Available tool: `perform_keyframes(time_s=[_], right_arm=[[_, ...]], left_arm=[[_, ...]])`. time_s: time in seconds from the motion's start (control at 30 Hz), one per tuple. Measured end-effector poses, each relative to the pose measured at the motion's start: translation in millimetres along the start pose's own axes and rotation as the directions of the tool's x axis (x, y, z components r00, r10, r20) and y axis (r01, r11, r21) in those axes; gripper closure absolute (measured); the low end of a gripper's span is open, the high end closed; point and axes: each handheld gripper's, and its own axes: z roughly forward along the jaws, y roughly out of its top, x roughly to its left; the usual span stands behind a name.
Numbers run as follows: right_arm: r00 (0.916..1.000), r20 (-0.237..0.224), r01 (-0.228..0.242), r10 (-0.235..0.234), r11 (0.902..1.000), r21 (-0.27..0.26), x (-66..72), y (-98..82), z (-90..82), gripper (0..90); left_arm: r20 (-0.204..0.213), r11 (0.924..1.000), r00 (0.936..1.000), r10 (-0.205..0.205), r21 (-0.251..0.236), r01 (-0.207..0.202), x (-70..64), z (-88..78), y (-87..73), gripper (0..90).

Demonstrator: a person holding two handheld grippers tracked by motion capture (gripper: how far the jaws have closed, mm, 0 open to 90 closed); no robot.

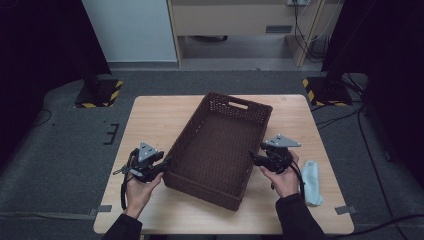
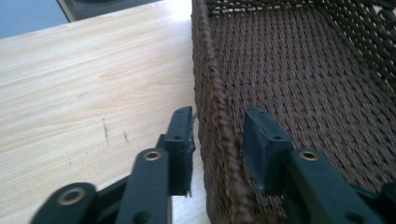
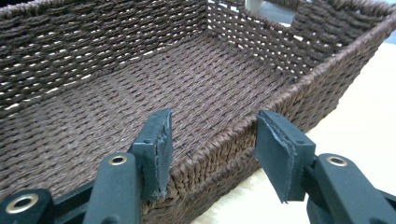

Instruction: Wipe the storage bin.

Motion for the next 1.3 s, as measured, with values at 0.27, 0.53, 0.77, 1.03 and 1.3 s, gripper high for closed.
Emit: perform_keyframes(time_s=[0.27, 0.53, 0.77, 1.03, 1.3], right_arm=[[0.9996, 0.002, 0.029, -0.029, 0.9996, 0.001, 2.8, 4.8, -7.7, 50.5], [0.9993, 0.027, -0.027, 0.028, 0.9991, -0.033, -11.6, 3.9, 6.2, 46.7], [0.9994, 0.034, -0.002, 0.002, 0.9999, -0.01, -7.8, 6.9, 3.8, 49.7], [0.997, 0.074, -0.019, 0.021, 0.9994, -0.029, -17.8, 10.0, 9.9, 47.0], [0.9975, 0.065, -0.03, 0.029, 0.9995, 0.01, -14.3, 10.2, 5.4, 50.9]], left_arm=[[-0.014, 1.0, 0.9999, -0.008, 0.005, 0.008, 7.4, 7.4, 3.1, 69.5], [-0.027, 0.9996, 0.9994, -0.021, -0.017, 0.02, 11.6, 4.9, 4.1, 65.5], [-0.02, 0.9993, 0.9991, -0.037, -0.007, 0.037, 13.5, 0.2, 1.0, 70.1], [-0.038, 0.9991, 0.9984, -0.042, -0.005, 0.042, 19.5, 9.0, 4.6, 71.0], [-0.049, 0.9997, 0.9985, -0.025, -0.009, 0.024, 14.7, -4.7, 2.3, 69.8]])
